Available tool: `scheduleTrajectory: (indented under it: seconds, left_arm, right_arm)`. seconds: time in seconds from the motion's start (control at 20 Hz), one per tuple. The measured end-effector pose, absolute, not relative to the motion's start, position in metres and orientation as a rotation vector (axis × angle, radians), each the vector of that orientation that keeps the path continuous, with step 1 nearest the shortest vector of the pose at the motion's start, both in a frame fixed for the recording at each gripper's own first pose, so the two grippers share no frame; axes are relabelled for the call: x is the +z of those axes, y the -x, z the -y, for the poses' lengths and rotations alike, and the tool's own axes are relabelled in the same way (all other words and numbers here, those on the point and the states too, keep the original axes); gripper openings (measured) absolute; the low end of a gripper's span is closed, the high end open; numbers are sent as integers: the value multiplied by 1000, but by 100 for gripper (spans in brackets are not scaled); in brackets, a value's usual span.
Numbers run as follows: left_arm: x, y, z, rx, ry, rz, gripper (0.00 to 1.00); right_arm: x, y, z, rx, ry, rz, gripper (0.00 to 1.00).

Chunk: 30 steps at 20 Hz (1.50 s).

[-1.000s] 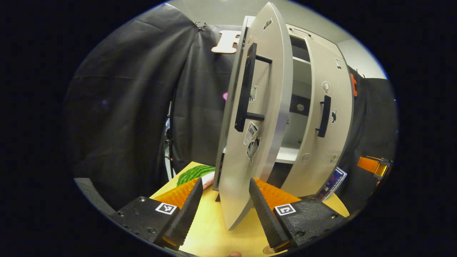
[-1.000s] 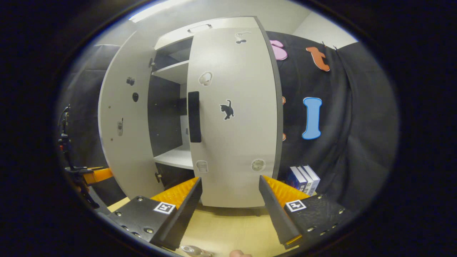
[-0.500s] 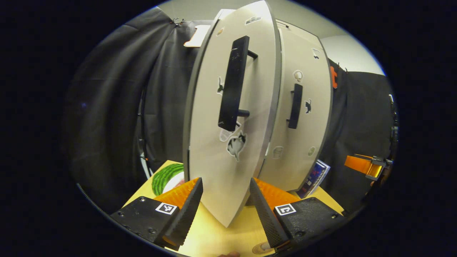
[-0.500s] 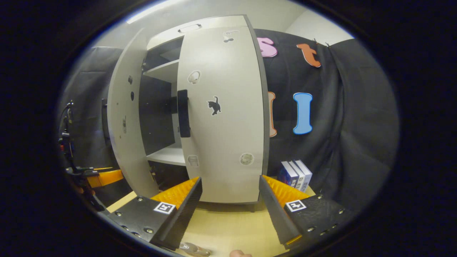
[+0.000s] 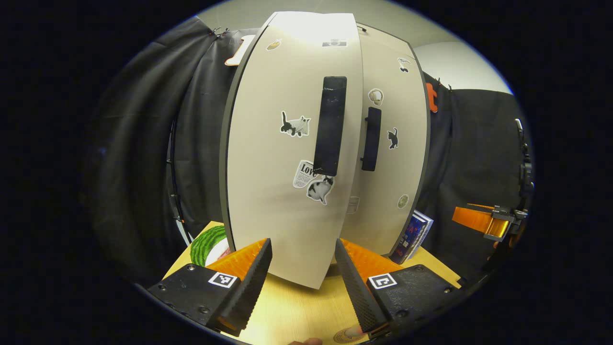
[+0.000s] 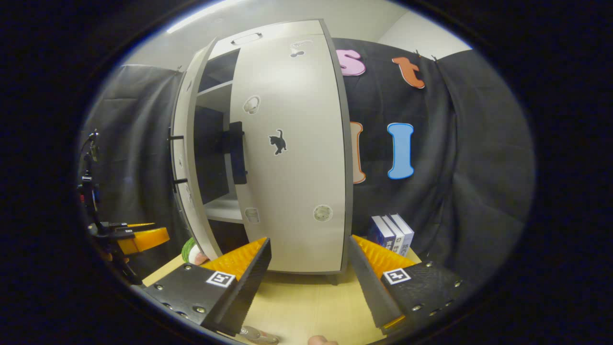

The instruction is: Grasp the bottle in the cabinet with the left hand and place it on the coaster, then close the right door with the right hand and the left door with the left hand.

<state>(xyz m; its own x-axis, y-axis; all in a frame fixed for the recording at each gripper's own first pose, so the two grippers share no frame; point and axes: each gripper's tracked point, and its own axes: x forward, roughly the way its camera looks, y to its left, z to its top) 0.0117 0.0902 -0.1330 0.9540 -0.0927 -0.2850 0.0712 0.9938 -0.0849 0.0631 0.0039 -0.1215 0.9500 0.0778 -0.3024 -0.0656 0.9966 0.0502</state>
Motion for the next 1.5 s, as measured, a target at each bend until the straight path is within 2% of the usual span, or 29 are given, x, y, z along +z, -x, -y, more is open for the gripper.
scheduleTrajectory:
  seconds: [0.35,0.4,0.5,0.55,0.6,1.5]
  left_arm:
    - [-133,-15,-89,-75,65,-294,85]
    - [-133,-15,-88,-76,63,-293,85]
    - [-132,-16,-86,-81,62,-291,85]
    - [-132,-17,-84,-83,61,-290,85]
    - [-132,-18,-84,-86,59,-289,85]
    - [-129,-21,-81,-81,46,-290,84]
  right_arm:
    - [-122,-66,-1,76,-46,-306,97]
    - [-122,-65,-1,78,-46,-306,94]
    - [-122,-65,-2,80,-43,-305,97]
    - [-122,-65,-2,81,-41,-305,94]
    - [-123,-66,-2,82,-42,-305,97]
    - [-127,-68,4,77,-55,-302,97]
